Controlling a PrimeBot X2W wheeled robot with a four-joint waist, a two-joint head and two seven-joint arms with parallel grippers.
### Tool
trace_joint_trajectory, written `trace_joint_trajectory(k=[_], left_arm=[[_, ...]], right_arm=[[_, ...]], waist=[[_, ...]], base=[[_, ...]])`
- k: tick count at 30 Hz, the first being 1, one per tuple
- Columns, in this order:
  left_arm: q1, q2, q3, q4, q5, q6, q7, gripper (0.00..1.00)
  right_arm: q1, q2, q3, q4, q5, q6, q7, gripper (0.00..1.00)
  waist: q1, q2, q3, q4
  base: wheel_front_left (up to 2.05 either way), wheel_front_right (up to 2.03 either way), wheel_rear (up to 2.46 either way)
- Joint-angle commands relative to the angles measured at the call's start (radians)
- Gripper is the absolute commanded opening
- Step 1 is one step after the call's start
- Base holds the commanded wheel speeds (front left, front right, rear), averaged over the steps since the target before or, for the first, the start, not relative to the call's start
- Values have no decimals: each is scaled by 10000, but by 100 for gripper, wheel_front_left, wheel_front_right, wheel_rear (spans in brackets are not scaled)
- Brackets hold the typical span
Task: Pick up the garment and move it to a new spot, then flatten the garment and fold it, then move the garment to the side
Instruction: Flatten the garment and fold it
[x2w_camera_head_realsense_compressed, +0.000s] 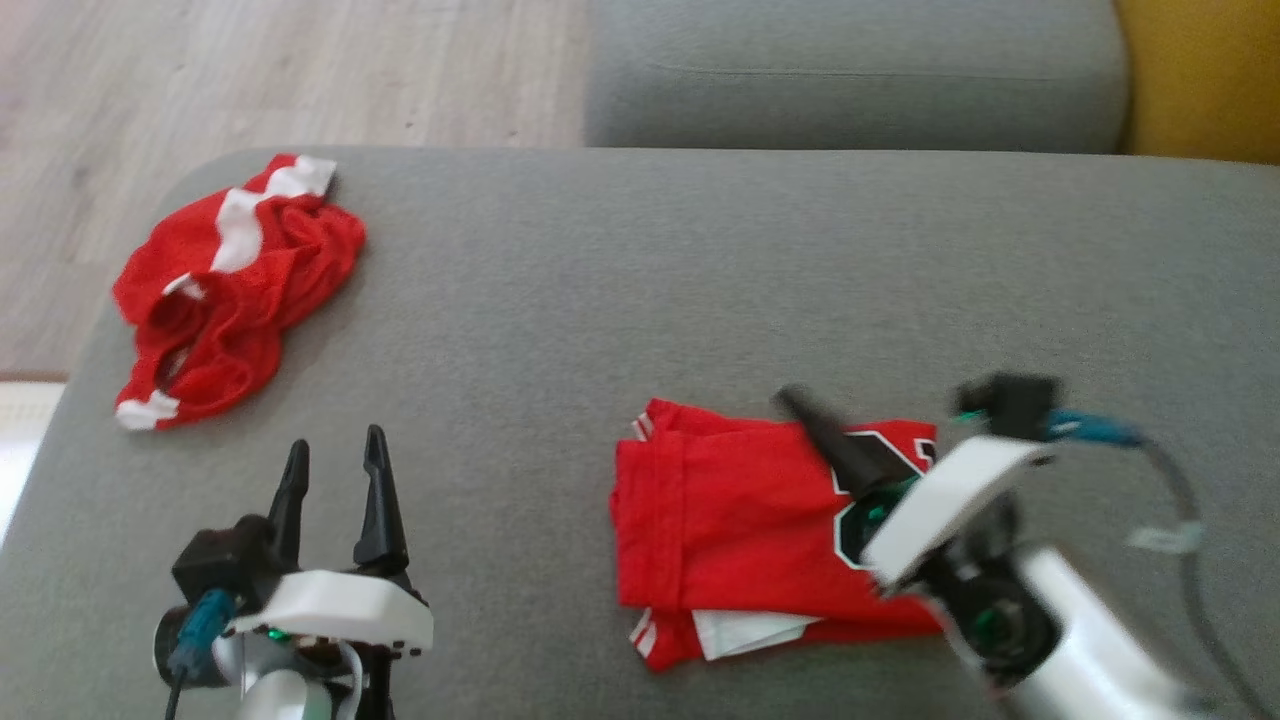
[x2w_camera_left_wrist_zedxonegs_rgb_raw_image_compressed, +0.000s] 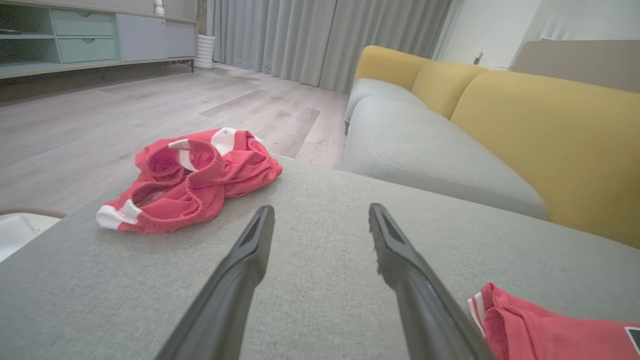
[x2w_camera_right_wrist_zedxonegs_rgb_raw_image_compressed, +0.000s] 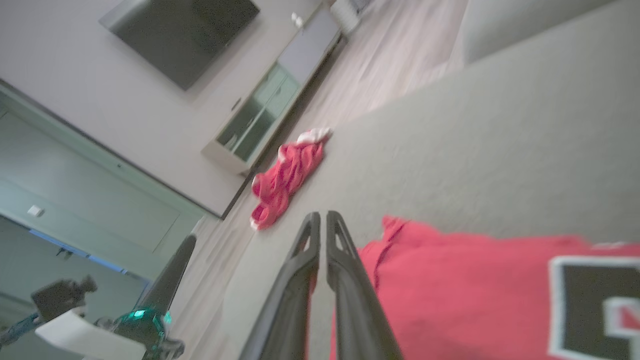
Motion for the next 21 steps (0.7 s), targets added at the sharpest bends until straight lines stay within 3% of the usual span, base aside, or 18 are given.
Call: trace_joint_trajectory(k=[1, 2, 5, 10, 21], left_arm=[[-358, 7, 359, -394, -4, 1, -122, 100], [-347, 7, 371, -447, 21, -11, -122, 100], [-362, 7, 453, -601, 157, -123, -122, 100], [-512, 31, 574, -720, 391, -321, -122, 100], [-481, 48, 726, -792, 883, -542, -122, 100]], right_arm=[[-448, -147, -83, -429, -155, 67, -282, 82], [-462, -338, -242, -497, -317, 67, -531, 100], [-521, -946, -824, -710, -1136, 67, -1433, 100], [-401, -1322, -1709, -771, -2611, 67, -2635, 100], [669, -783, -3456, -338, -6462, 67, -4034, 100]], waist=[[0, 0, -85, -210], [0, 0, -104, -319], [0, 0, -152, -785], [0, 0, -180, -1286], [0, 0, -160, -2072]], base=[[0, 0, 0], [0, 0, 0], [0, 0, 0], [0, 0, 0], [0, 0, 0]])
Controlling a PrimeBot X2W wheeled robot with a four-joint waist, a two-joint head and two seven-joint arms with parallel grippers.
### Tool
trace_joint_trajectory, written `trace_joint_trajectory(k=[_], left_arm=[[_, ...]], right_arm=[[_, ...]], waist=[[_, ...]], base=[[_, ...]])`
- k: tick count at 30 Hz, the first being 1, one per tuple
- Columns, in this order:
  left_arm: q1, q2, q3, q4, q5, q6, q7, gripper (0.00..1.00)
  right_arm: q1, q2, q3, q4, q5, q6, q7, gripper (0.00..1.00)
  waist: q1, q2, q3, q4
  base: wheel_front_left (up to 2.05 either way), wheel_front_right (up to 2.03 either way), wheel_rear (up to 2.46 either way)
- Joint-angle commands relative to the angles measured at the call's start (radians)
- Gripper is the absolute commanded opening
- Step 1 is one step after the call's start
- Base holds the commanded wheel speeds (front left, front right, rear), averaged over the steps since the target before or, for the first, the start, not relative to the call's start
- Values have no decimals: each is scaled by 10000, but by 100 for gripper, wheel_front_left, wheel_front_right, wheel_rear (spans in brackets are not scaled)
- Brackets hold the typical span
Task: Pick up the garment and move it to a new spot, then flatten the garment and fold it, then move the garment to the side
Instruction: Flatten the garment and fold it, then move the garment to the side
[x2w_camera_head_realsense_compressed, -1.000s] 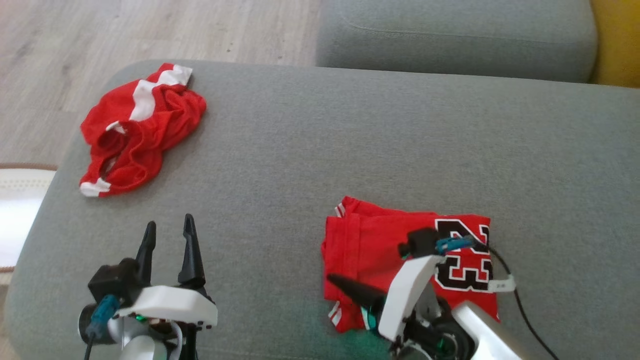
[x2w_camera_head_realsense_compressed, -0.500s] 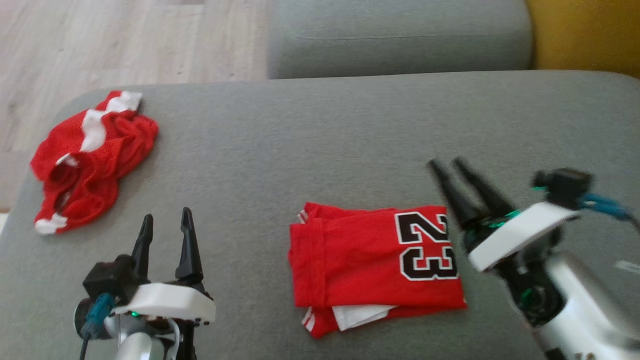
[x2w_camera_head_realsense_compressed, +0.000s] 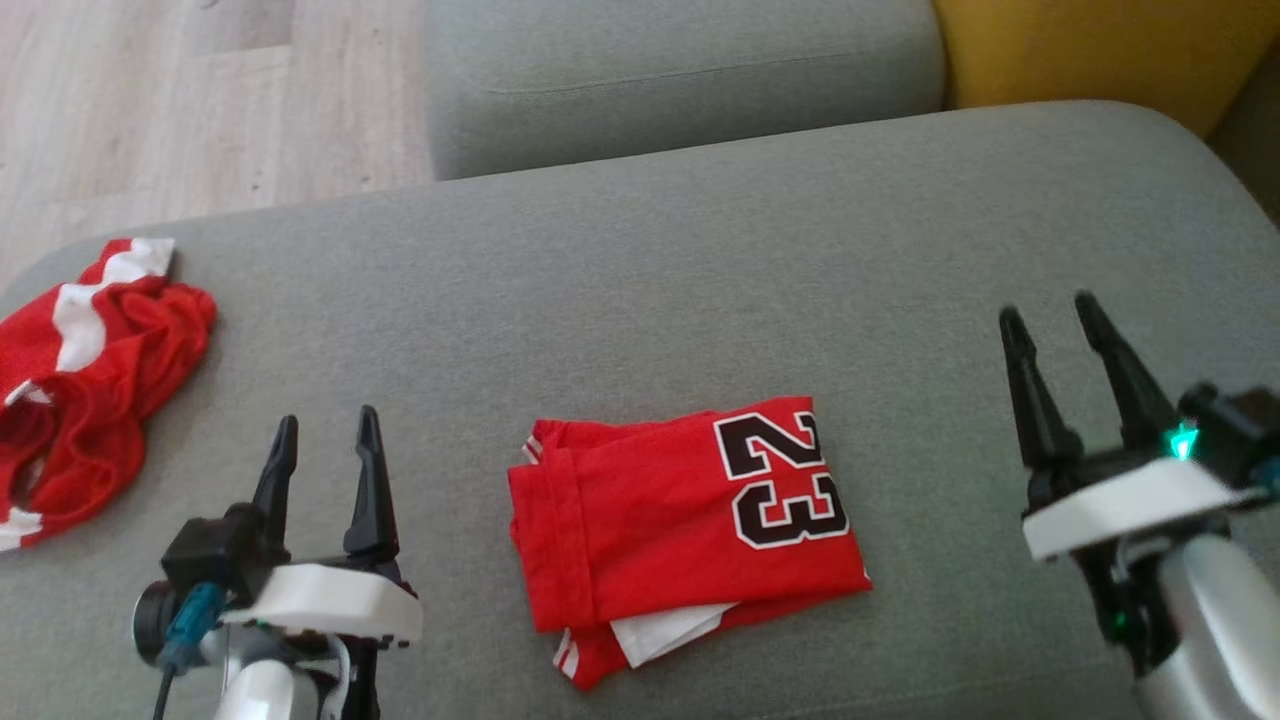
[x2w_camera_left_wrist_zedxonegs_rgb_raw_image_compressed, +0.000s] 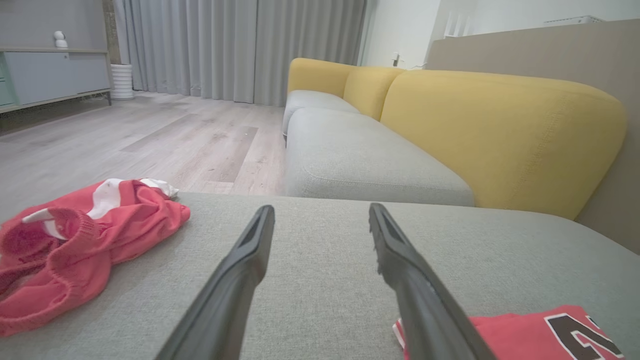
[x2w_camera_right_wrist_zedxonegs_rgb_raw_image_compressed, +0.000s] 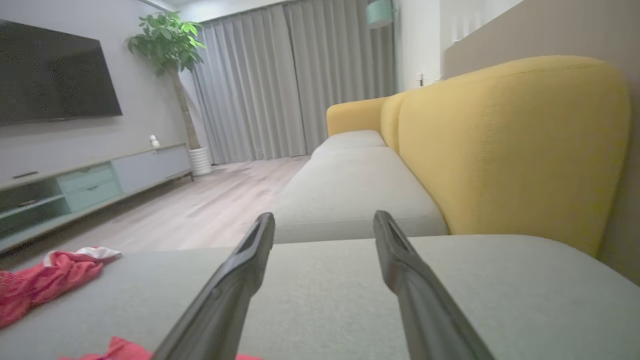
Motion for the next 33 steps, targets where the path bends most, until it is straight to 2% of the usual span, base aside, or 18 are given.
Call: trace_joint_trajectory(k=[1, 9, 16, 26, 33], left_arm=[[-420, 42, 389, -329, 166, -92, -122, 100], [-275, 26, 399, -308, 306, -170, -122, 100], [-333, 14, 384, -273, 326, -213, -122, 100], [-515, 6, 216, -180, 232, -191, -122, 100], [-545, 4, 142, -126, 176, -110, -122, 100]], right_arm=[[47, 142, -104, -122, -488, 67, -211, 100], [579, 628, -444, 589, -1385, 67, -408, 100], [358, 686, 14, 881, -1129, 67, -57, 100], [-1193, 834, 1506, 2321, 166, 67, 2462, 100], [-1998, 1124, 1710, 4085, 851, 67, 4003, 100]], waist=[[0, 0, 33, -91], [0, 0, 70, -51], [0, 0, 70, 121], [0, 0, 190, 640], [0, 0, 338, 1130]], base=[[0, 0, 0], [0, 0, 0], [0, 0, 0], [0, 0, 0], [0, 0, 0]])
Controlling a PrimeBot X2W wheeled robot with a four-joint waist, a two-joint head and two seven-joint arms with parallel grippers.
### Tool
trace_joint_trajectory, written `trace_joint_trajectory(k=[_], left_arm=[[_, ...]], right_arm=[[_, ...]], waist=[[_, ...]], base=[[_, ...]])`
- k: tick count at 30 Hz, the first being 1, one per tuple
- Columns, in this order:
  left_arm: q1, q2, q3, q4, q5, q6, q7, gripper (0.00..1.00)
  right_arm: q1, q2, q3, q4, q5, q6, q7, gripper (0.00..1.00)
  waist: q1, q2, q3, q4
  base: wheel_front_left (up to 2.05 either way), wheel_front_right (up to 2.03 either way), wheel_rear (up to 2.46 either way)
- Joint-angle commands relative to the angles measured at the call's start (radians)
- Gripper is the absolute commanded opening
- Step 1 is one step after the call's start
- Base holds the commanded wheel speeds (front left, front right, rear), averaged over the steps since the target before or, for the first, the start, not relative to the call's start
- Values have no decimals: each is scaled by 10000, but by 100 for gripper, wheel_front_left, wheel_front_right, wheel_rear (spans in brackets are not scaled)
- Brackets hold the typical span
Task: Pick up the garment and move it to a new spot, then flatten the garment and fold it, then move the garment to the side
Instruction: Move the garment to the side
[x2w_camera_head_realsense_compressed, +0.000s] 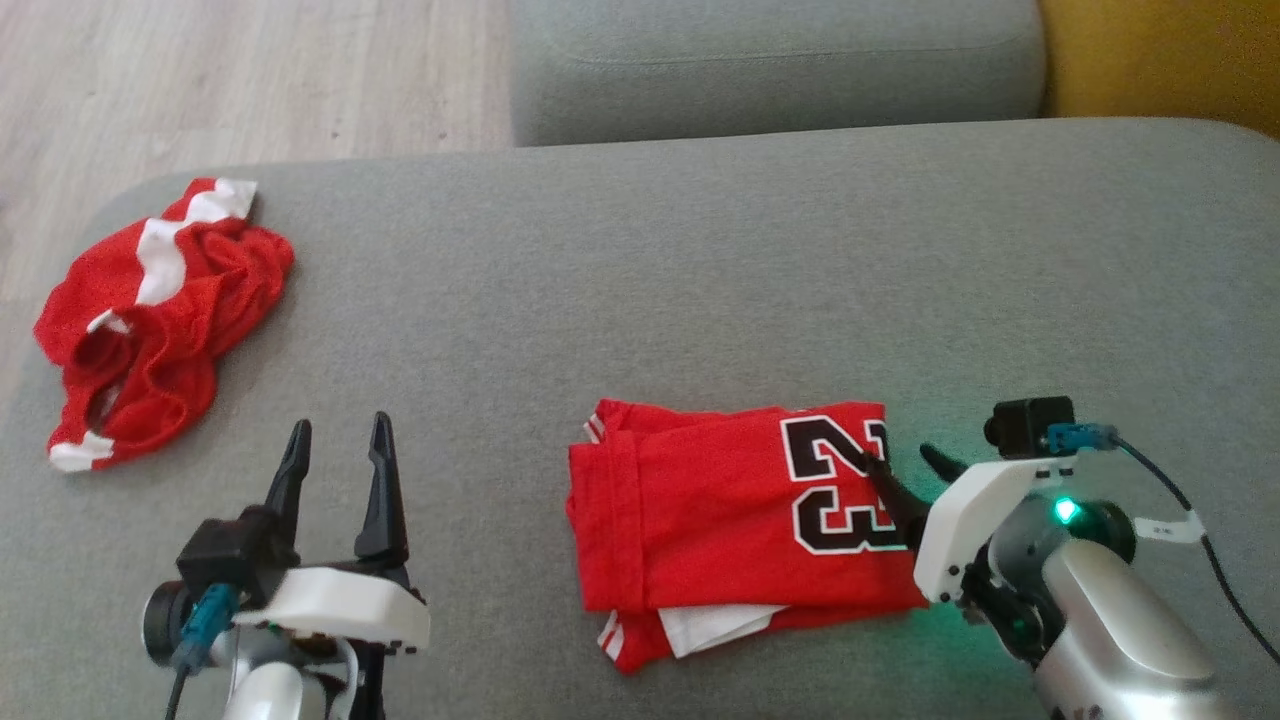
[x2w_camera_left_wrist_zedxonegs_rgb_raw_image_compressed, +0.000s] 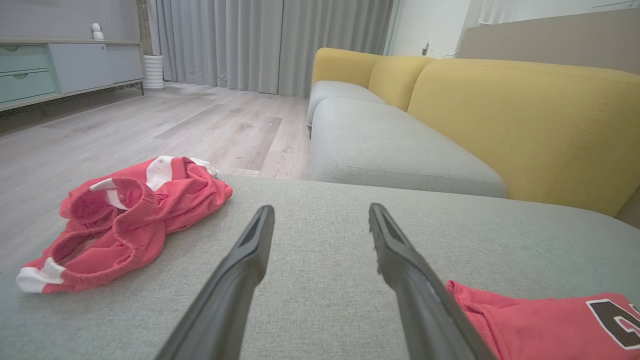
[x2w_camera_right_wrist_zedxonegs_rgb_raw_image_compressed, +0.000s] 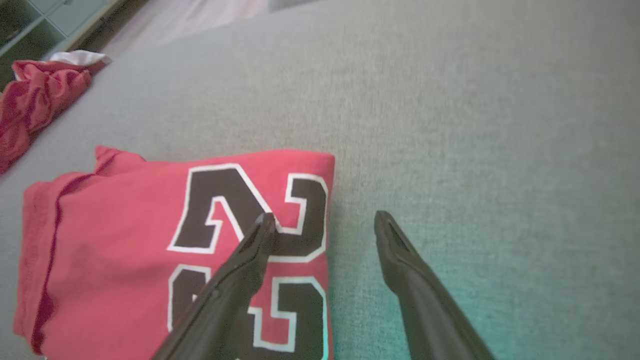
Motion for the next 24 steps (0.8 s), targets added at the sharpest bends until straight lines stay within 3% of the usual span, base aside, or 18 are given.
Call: trace_joint_trajectory(k=[1, 10, 12, 13, 24], left_arm=[[-553, 12, 221, -305, -41, 58, -122, 100], [-629, 11, 198, -308, -31, 117, -122, 100], [-641, 11, 203, -307, -29, 123, -122, 100], [-643, 11, 210, -304, -27, 128, -122, 100], [-663, 11, 87, -356, -1, 38, -122, 100]], right_arm=[[-521, 69, 137, -81, 166, 67, 150, 100], [-816, 269, 482, 1319, 695, 67, 1019, 98], [-862, 297, 583, 1418, 894, 67, 1006, 38], [-887, 298, 652, 1439, 987, 67, 977, 0], [-1508, -141, 1043, 1271, 1567, 67, -184, 0]], waist=[[0, 0, 85, 143], [0, 0, 284, 437], [0, 0, 291, 434], [0, 0, 287, 423], [0, 0, 88, -120]], base=[[0, 0, 0], [0, 0, 0], [0, 0, 0], [0, 0, 0], [0, 0, 0]])
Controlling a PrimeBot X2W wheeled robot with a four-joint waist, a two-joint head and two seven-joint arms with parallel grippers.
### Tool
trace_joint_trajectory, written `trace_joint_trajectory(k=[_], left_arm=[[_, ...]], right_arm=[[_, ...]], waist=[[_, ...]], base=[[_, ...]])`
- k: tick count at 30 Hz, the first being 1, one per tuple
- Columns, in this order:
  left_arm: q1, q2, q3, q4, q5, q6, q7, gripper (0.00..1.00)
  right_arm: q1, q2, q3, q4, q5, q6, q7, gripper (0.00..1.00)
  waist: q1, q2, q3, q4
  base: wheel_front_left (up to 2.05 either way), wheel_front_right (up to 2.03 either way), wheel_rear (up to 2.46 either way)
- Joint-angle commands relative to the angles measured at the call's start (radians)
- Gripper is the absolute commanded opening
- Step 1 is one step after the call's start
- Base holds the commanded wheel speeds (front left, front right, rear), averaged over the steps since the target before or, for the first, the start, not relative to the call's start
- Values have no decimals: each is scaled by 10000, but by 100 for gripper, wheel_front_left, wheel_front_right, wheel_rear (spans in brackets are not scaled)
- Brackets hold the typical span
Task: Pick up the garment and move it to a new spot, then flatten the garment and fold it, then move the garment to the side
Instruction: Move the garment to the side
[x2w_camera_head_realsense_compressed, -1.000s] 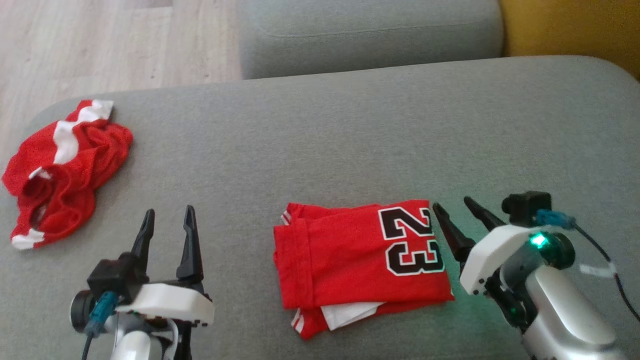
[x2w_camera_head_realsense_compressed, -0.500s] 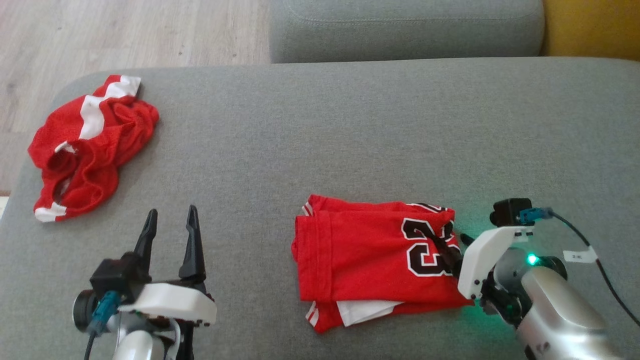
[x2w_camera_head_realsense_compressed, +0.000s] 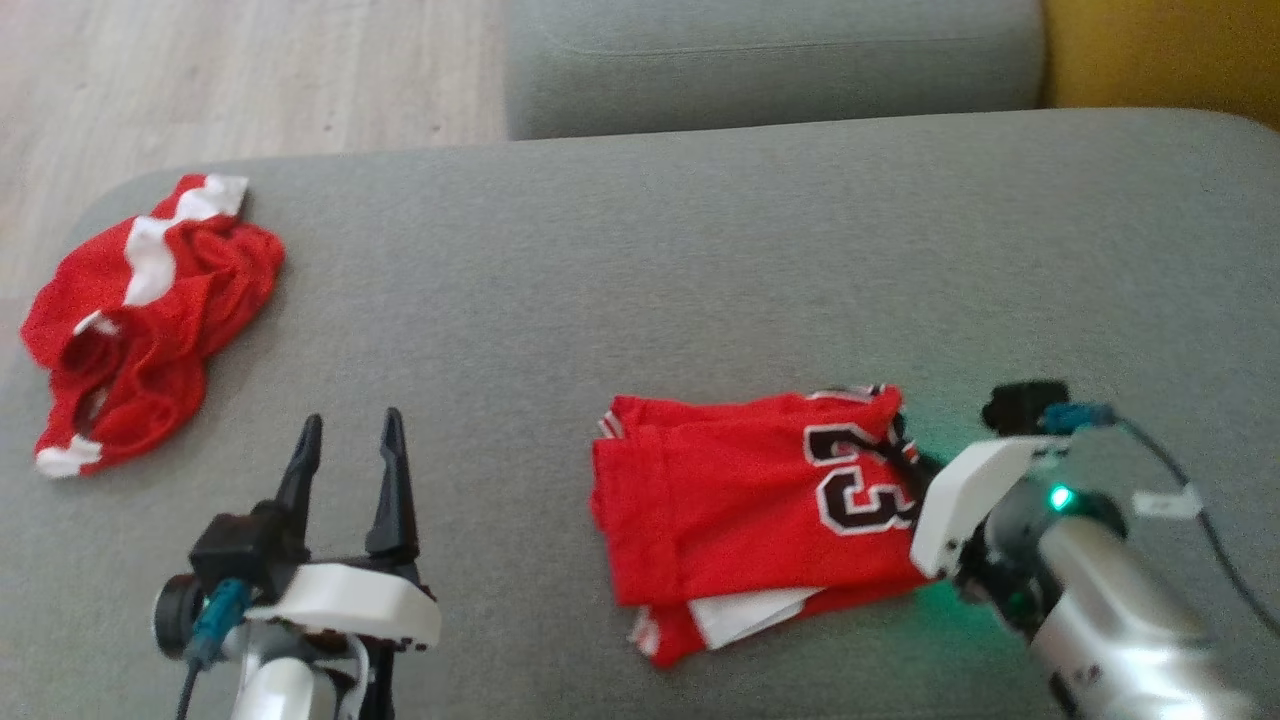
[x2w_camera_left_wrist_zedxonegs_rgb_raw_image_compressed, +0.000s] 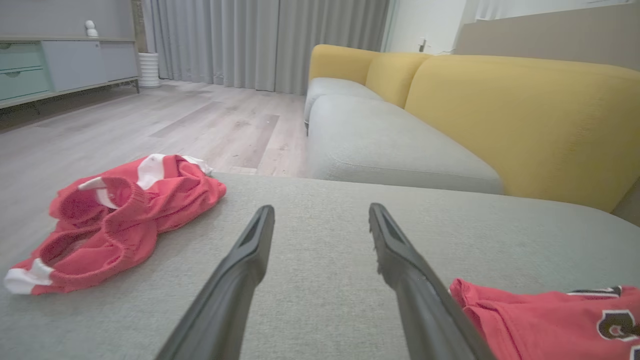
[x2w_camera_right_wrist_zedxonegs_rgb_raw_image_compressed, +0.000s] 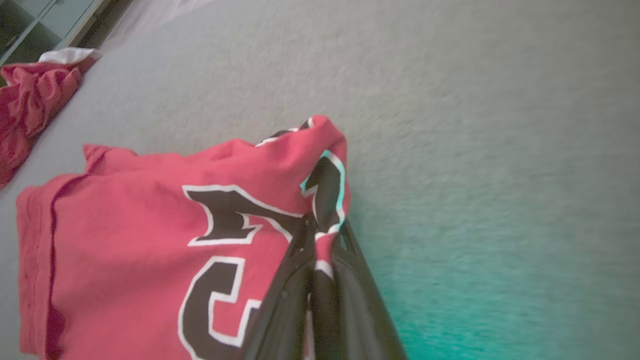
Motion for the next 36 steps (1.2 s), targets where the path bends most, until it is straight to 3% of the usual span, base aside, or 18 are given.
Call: trace_joint_trajectory(k=[1, 12, 18, 23, 29, 36], left_arm=[[-605, 11, 205, -356, -15, -67, -122, 100], [-1292, 11, -868, -100, -256, -330, -122, 100], [-1904, 11, -1804, 122, -532, -438, -122, 100], [-2313, 11, -2092, 372, -426, -324, -122, 100], [-2531, 11, -2164, 559, -278, -238, -122, 100], [-2720, 59, -2057, 524, -9, -134, -122, 100]], right_arm=[[-724, -310, 97, -300, 71, 65, -222, 0], [-1746, -1266, 155, -414, 341, 65, -453, 0], [-2163, -1369, 214, -481, 601, 65, -699, 0], [-2307, -1361, 279, -510, 822, 65, -997, 0], [-2394, -1420, 413, -472, 1045, 65, -1277, 0], [-3184, -1263, 737, -334, 1314, 65, -1402, 0]], waist=[[0, 0, -79, -233], [0, 0, 55, -2045], [0, 0, 523, -3342], [0, 0, 787, -4026], [0, 0, 989, -4459], [0, 0, 1556, -4343]], base=[[0, 0, 0], [0, 0, 0], [0, 0, 0], [0, 0, 0], [0, 0, 0], [0, 0, 0]])
